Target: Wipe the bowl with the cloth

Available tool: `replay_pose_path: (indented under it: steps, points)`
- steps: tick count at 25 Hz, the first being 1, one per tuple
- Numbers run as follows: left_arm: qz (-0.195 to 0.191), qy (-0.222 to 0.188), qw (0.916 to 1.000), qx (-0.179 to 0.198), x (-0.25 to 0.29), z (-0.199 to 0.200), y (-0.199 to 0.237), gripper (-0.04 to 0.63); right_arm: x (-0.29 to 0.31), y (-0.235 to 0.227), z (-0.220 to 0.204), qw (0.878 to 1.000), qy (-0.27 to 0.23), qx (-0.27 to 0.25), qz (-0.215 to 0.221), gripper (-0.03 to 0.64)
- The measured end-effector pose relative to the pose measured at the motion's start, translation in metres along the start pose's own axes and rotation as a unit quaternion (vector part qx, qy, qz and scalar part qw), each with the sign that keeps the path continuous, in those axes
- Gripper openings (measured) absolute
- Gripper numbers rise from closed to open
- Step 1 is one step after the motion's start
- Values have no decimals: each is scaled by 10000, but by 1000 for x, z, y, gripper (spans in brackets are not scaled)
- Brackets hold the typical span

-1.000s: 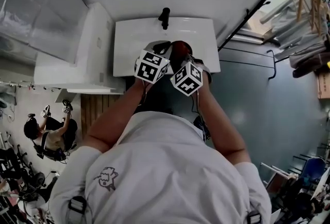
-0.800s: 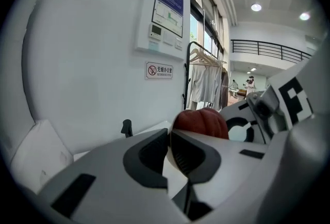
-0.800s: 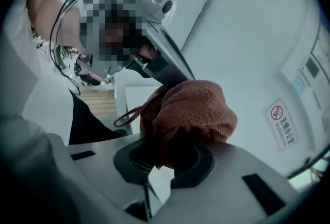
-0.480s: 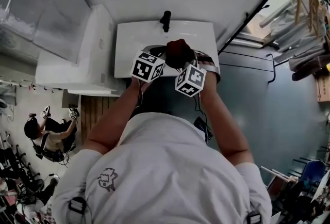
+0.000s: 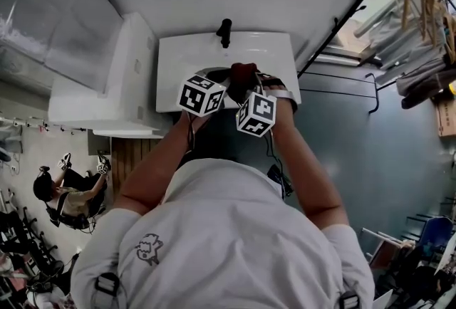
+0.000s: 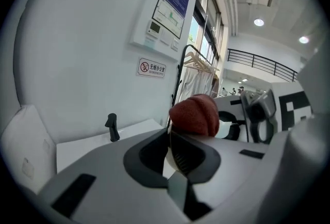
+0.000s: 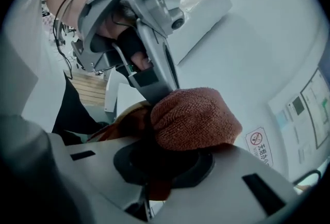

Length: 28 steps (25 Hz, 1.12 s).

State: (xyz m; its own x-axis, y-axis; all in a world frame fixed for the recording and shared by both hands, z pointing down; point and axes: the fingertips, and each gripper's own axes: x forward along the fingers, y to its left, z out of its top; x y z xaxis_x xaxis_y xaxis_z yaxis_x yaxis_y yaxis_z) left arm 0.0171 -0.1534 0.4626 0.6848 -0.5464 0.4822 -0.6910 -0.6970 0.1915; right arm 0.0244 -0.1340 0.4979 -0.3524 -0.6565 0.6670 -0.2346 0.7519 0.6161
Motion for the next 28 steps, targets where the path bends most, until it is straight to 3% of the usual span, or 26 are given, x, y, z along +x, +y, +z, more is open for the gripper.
replay_pose_path:
  steps: [9,15,22,28]
  points:
    - [165,3,9999,-1,2,4,11,28,-4,38,12,9963,-348,-184,760,52]
    - [522,87,9983,240,-2,7,29,28,-15,46,1,9946,-283,-271,965,51]
    - [653,67,9973,316,-6,16,39,31,-22,-8,-32,9990,101,229,358,51]
    - [193,202,9988,401,7,16,0,37,-13,-38,-24,9990,108,416,-95,51]
